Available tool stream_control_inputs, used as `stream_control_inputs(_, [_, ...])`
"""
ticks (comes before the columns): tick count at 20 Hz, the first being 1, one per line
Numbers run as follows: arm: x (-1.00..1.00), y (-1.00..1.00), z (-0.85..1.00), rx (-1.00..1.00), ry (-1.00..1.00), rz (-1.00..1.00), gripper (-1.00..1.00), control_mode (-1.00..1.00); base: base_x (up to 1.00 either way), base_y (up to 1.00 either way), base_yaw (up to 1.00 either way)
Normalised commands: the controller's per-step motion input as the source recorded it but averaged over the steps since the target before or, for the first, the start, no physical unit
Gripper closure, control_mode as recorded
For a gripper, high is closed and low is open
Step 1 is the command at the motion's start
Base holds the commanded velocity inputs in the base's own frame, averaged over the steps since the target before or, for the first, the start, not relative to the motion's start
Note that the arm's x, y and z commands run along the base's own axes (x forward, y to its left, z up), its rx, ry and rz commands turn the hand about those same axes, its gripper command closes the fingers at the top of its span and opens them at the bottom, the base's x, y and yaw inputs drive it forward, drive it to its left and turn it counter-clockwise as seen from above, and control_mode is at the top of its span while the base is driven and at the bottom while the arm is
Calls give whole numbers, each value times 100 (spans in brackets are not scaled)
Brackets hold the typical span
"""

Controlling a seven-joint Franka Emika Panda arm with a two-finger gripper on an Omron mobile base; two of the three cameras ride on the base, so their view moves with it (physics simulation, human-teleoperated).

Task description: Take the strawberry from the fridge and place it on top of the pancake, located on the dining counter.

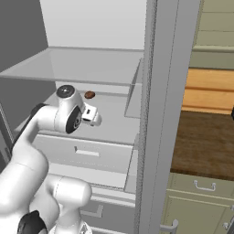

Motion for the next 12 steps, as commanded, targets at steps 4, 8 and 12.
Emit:
stream_control_inputs(4, [39,-9,-3,0,0,0,-100,-100,0,0,0])
stream_control_inputs(8, [33,3,-18,-1,0,0,-100,-100,0,0,0])
stream_control_inputs(12, [56,2,-23,-1,2,1,-100,-100,0,0,0])
